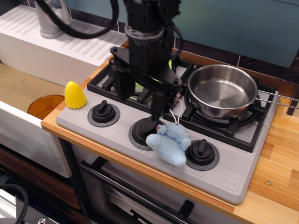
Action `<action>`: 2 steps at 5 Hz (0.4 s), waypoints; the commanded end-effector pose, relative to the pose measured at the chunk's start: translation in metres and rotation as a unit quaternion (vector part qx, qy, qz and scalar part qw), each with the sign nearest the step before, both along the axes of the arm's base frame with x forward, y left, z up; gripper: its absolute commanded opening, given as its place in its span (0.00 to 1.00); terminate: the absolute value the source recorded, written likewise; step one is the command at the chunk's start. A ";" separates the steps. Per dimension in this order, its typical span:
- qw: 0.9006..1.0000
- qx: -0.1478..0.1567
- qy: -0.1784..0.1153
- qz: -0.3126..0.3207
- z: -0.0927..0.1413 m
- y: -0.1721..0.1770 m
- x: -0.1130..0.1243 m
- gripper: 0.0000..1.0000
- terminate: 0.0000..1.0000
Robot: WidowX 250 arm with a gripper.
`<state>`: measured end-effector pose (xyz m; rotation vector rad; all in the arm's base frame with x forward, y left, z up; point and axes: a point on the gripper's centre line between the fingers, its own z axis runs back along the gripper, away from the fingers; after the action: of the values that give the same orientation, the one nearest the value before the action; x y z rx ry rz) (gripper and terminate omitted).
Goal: End effector reaching stuffedhippo
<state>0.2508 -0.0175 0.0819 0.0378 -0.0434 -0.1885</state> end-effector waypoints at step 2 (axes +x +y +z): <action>0.999 -0.015 -0.044 -0.004 -0.007 -0.048 0.001 1.00 0.00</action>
<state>0.2481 -0.0657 0.0684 0.0181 -0.1102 -0.1946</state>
